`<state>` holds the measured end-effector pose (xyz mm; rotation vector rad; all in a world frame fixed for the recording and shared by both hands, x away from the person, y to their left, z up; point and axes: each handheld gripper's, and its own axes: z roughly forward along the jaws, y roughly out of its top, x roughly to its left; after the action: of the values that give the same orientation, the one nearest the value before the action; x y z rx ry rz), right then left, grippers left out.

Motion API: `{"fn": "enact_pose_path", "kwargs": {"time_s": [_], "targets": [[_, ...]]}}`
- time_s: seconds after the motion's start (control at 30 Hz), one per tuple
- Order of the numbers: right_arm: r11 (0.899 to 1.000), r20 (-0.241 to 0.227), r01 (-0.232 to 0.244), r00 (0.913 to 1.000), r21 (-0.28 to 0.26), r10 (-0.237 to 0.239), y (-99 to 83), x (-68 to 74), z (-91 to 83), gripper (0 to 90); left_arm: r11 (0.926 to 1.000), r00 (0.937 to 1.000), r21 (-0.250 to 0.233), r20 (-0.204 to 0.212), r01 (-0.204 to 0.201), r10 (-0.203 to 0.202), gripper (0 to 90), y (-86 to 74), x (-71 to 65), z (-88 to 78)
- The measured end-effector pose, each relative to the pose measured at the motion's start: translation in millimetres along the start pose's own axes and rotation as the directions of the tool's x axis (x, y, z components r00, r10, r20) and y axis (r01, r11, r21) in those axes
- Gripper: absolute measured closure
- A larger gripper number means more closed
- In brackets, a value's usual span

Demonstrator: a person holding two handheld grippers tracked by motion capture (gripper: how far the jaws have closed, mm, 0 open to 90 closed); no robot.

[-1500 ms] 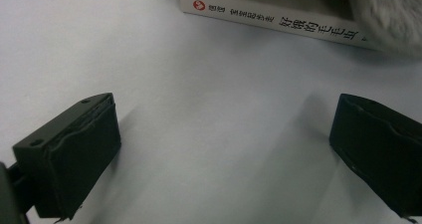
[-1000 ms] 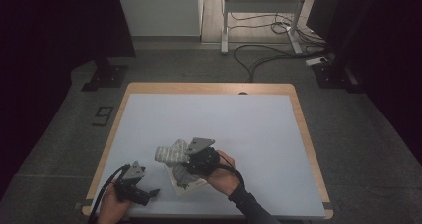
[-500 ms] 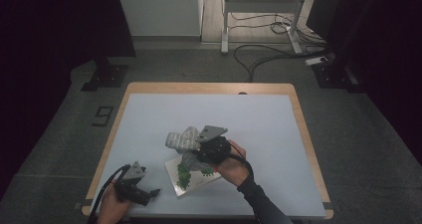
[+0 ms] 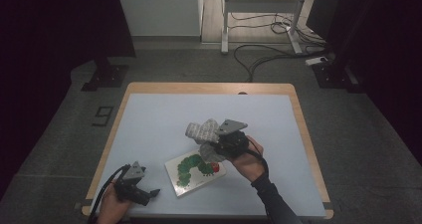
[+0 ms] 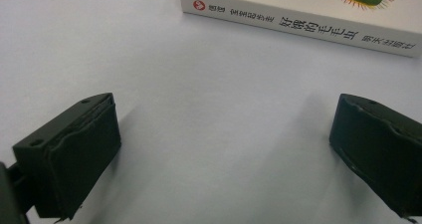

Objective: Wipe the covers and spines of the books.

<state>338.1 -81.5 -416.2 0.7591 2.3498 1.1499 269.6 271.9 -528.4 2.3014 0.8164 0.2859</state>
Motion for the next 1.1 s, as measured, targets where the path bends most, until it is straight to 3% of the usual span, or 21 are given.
{"fn": "enact_pose_path", "kwargs": {"time_s": [0.3, 0.63, 0.77, 0.8, 0.93, 1.1], "targets": [[0.998, 0.086, -0.064, 0.9943, -0.005, 0.064, -22.2, -34.1, -25.5, 60.3, 1.0, 1.0, 0.001, -0.001, -0.002, 0.002, 0.0, 0.0, 0.1, -0.1], [0.994, 0.175, -0.108, 0.9789, 0.001, 0.106, -44.2, -62.2, -54.3, 60.4, 1.0, 1.0, 0.001, -0.001, -0.002, 0.002, 0.0, 0.0, 0.1, 0.0], [0.992, 0.205, -0.127, 0.9708, -0.001, 0.124, -53.4, -71.6, -65.8, 60.3, 1.0, 1.0, 0.002, -0.001, -0.002, 0.002, 0.0, 0.0, 0.2, -0.1], [0.99, 0.222, -0.14, 0.9655, 0.0, 0.137, -58.9, -76.9, -72.5, 60.3, 1.0, 1.0, 0.002, -0.001, -0.002, 0.002, 0.0, 0.0, 0.2, -0.1], [0.988, 0.241, -0.154, 0.9591, 0.001, 0.149, -65.3, -83.3, -80.0, 60.3, 1.0, 1.0, 0.002, -0.001, -0.002, 0.002, 0.0, 0.0, 0.1, -0.1], [0.983, 0.276, -0.185, 0.9441, -0.006, 0.18, -78.8, -93.0, -89.6, 60.3, 1.0, 1.0, 0.001, -0.002, -0.002, 0.002, 0.0, 0.1, 0.1, 0.0]]}}
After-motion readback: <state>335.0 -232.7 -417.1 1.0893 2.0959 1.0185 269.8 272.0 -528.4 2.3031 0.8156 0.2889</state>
